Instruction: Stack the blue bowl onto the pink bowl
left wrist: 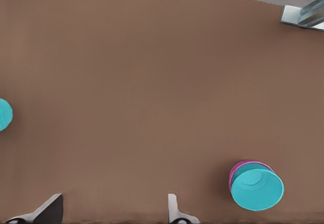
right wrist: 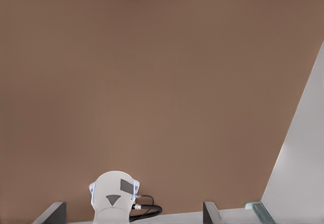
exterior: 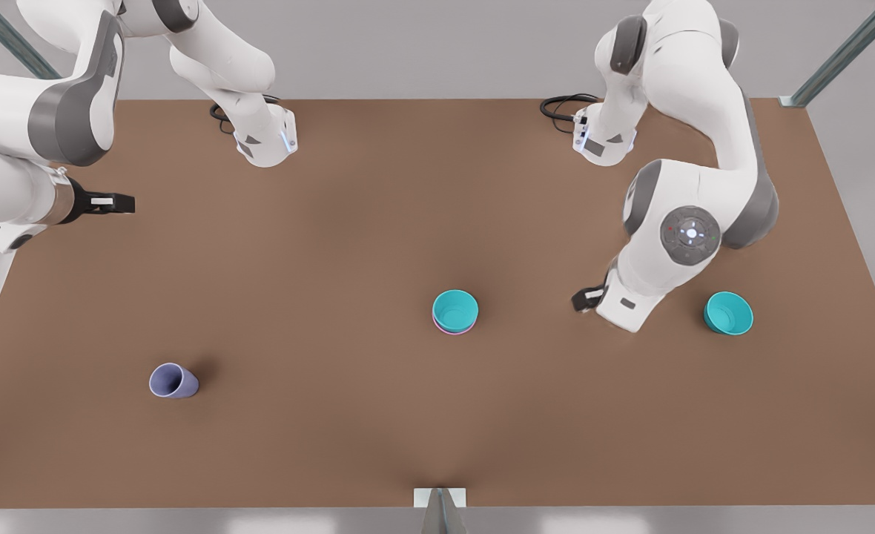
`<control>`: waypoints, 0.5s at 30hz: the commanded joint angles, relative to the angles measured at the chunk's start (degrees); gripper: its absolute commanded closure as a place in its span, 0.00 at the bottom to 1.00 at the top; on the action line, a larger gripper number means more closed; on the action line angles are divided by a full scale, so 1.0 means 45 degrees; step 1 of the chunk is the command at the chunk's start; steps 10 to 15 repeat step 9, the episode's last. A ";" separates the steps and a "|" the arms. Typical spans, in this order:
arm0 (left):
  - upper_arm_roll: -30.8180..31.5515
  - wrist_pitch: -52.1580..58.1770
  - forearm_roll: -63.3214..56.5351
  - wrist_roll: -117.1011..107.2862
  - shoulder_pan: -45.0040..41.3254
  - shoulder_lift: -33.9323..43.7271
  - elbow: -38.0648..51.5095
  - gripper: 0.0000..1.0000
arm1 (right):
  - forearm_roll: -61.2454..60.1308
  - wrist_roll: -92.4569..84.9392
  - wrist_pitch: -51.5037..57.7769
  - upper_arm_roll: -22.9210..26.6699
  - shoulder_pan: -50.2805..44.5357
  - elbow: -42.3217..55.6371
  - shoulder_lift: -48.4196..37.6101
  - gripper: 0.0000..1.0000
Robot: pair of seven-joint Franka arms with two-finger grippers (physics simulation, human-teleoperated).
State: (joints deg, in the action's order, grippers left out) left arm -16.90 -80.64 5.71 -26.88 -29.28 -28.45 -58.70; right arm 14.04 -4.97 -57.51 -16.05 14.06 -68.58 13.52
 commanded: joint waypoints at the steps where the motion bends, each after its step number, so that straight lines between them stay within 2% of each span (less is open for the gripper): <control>1: 0.0102 0.4756 -0.0938 0.3711 0.0099 0.0500 0.0681 0.00 | 0.0004 -0.0009 0.0026 -0.0008 0.0000 0.0005 -0.0015 0.00; 2: 0.2734 0.1714 -0.1035 0.3318 0.2594 0.2939 -0.2672 0.00 | 0.0004 -0.0009 0.0026 -0.0008 0.0000 0.0005 -0.0015 0.00; 3: 0.3501 0.0653 -0.1327 0.3669 0.3595 0.3764 -0.3812 0.00 | 0.0004 -0.0009 0.0026 -0.0008 0.0000 0.0005 -0.0015 0.00; 15: 0.3560 0.1239 -0.1484 0.3943 0.3987 0.3666 -0.3734 0.00 | -0.0015 0.0011 0.0007 -0.0008 0.0000 0.0005 -0.0015 0.00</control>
